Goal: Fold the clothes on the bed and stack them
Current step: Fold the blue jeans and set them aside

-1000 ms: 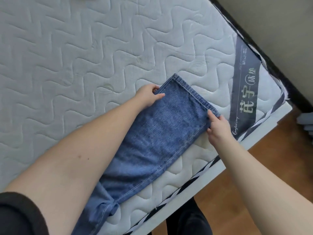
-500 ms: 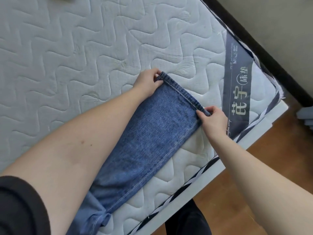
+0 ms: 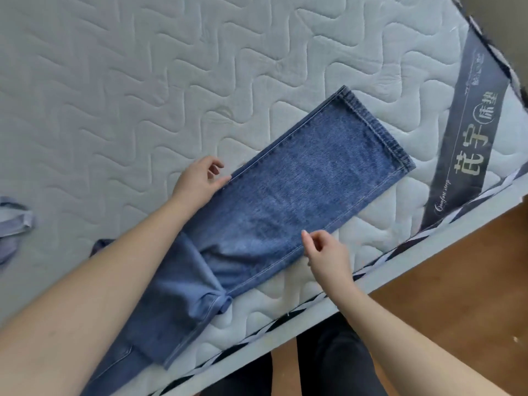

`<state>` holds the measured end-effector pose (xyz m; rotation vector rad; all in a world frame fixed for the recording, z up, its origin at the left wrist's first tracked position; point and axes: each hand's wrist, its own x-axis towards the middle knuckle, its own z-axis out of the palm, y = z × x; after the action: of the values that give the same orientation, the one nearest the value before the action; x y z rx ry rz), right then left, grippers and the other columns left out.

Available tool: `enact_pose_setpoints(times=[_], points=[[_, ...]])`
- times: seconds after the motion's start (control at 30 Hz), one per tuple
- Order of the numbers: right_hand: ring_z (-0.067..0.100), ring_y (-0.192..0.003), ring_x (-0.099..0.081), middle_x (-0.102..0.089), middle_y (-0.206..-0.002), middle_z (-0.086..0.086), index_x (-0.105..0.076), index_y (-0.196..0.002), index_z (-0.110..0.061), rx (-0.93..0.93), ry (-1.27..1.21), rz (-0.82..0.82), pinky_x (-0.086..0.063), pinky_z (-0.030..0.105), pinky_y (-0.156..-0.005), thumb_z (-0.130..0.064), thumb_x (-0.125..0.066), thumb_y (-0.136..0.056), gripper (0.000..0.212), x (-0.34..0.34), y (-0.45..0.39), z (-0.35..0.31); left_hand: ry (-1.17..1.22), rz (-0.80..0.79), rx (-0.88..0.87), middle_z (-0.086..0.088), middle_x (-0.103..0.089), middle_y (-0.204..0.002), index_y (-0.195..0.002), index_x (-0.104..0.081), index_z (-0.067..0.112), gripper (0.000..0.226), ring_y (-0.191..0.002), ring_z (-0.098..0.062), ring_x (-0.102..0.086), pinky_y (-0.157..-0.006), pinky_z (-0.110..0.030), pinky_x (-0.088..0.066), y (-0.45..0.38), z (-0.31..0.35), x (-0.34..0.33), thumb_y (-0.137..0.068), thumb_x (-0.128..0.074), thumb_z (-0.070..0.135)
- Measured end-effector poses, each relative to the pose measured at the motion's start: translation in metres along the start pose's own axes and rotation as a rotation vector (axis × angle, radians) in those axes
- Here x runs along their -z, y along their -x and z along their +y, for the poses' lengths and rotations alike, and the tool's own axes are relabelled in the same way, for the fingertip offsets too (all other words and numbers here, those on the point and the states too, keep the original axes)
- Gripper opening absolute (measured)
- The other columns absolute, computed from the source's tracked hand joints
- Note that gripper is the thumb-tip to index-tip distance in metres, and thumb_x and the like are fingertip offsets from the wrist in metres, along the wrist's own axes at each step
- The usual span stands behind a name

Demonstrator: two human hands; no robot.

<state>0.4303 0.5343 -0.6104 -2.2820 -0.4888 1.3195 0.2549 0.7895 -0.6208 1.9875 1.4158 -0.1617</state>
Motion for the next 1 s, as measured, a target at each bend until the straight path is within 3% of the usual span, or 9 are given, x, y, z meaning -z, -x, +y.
enact_pose_setpoints(times=[0.07, 0.17, 0.37, 0.47, 0.6, 0.7, 0.83, 0.9, 1.0], points=[[0.012, -0.060, -0.065, -0.069, -0.069, -0.002, -0.062, -0.076, -0.019, -0.105, -0.022, -0.159, -0.054, 0.035, -0.067, -0.045, -0.054, -0.096, 0.033, -0.038, 0.024, 0.006, -0.005, -0.034, 0.078, -0.005, -0.063, -0.096, -0.106, -0.063, 0.015, 0.032, -0.082, -0.019, -0.057, -0.080, -0.035, -0.048, 0.031, -0.039, 0.005, -0.082, -0.076, 0.033], [0.013, -0.057, -0.063, -0.070, -0.071, 0.000, -0.064, -0.082, -0.010, -0.265, -0.108, -0.294, -0.053, 0.033, -0.060, -0.037, -0.055, -0.097, 0.032, -0.083, 0.051, 0.011, -0.021, -0.049, 0.156, -0.004, -0.064, -0.097, -0.105, -0.063, 0.016, 0.035, -0.086, -0.022, -0.059, -0.082, -0.036, -0.049, 0.069, -0.089, 0.011, -0.081, -0.078, 0.036], [0.016, -0.051, -0.052, -0.056, -0.068, 0.007, -0.057, -0.095, -0.002, -0.449, -0.267, -0.401, -0.042, 0.024, -0.048, -0.033, -0.061, -0.096, 0.031, -0.140, 0.076, 0.006, -0.083, -0.035, 0.204, -0.006, -0.066, -0.101, -0.099, -0.065, 0.017, 0.027, -0.094, -0.027, -0.062, -0.085, -0.040, -0.050, 0.101, -0.150, 0.024, -0.084, -0.075, 0.037], [0.012, -0.039, -0.038, -0.041, -0.057, 0.004, -0.044, -0.080, -0.009, -0.469, -0.394, -0.336, -0.031, 0.019, -0.039, -0.025, -0.062, -0.096, 0.029, -0.158, 0.076, 0.006, -0.146, -0.059, 0.165, -0.004, -0.064, -0.105, -0.093, -0.063, 0.025, 0.020, -0.097, -0.027, -0.061, -0.082, -0.037, -0.049, 0.106, -0.163, 0.028, -0.084, -0.073, 0.039], [0.017, -0.038, -0.043, -0.040, -0.035, -0.004, -0.036, -0.056, -0.014, -0.299, -0.082, -0.200, -0.041, 0.032, -0.049, -0.025, -0.063, -0.095, 0.049, -0.167, 0.076, 0.021, -0.163, -0.014, 0.124, -0.007, -0.063, -0.103, -0.091, -0.062, 0.022, 0.012, -0.096, -0.031, -0.058, -0.072, -0.031, -0.037, 0.105, -0.166, 0.023, -0.091, -0.065, 0.033], [0.027, -0.047, -0.055, -0.050, -0.046, 0.006, -0.039, -0.053, -0.014, -0.223, 0.003, -0.121, -0.052, 0.041, -0.054, -0.029, -0.066, -0.092, 0.050, -0.166, 0.085, 0.032, -0.146, 0.008, 0.146, -0.006, -0.067, -0.099, -0.089, -0.061, 0.024, 0.010, -0.090, -0.029, -0.058, -0.070, -0.031, -0.038, 0.098, -0.169, 0.026, -0.092, -0.062, 0.033], [0.032, -0.064, -0.069, -0.071, -0.064, 0.011, -0.056, -0.059, -0.010, -0.192, 0.206, -0.140, -0.057, 0.037, -0.064, -0.043, -0.056, -0.096, 0.049, -0.164, 0.090, 0.023, -0.156, 0.043, 0.157, -0.007, -0.066, -0.100, -0.091, -0.063, 0.022, 0.015, -0.092, -0.029, -0.059, -0.071, -0.032, -0.040, 0.098, -0.167, 0.025, -0.090, -0.065, 0.036], [0.030, -0.067, -0.069, -0.071, -0.065, 0.009, -0.061, -0.062, -0.007, -0.193, 0.256, -0.139, -0.056, 0.039, -0.069, -0.048, -0.049, -0.098, 0.056, -0.161, 0.094, 0.015, -0.135, 0.111, 0.123, -0.007, -0.061, -0.104, -0.094, -0.061, 0.019, 0.018, -0.096, -0.029, -0.056, -0.075, -0.036, -0.043, 0.105, -0.164, 0.027, -0.090, -0.065, 0.036], [0.024, -0.060, -0.055, -0.054, -0.055, -0.001, -0.047, -0.058, -0.016, -0.044, 0.347, 0.030, -0.042, 0.035, -0.056, -0.051, -0.042, -0.098, 0.054, -0.159, 0.108, 0.007, -0.065, 0.256, 0.033, -0.008, -0.059, -0.102, -0.093, -0.057, 0.015, 0.013, -0.096, -0.030, -0.055, -0.079, -0.042, -0.045, 0.130, -0.168, 0.034, -0.093, -0.058, 0.028]])
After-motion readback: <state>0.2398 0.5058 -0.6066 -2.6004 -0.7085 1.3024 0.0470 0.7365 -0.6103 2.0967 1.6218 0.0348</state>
